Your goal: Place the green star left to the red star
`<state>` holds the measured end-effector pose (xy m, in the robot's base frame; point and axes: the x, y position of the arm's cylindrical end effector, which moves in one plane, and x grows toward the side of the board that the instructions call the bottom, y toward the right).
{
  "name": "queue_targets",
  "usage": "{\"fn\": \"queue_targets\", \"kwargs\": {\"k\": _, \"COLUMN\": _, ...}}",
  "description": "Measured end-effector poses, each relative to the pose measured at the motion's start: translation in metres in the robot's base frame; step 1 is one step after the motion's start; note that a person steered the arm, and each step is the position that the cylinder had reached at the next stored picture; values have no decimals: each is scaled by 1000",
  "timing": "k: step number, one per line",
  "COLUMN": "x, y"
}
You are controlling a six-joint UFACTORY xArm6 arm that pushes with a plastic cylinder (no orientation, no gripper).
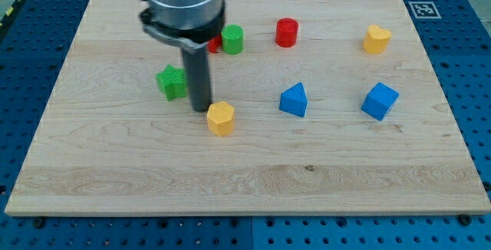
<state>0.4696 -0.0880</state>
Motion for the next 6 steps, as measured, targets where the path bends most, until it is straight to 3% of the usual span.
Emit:
{"fn": "queue_targets", "kwargs": {"k": 2, "x": -49, "y": -72}}
{"fn": "queue_targets", "kwargs": {"k": 3, "x": -37, "y": -59}}
{"fn": "queue_targets", "kwargs": {"k": 4, "x": -75, "y": -56}}
{"fn": "queue_targets", "kwargs": {"k": 6, "x": -74, "y": -46}}
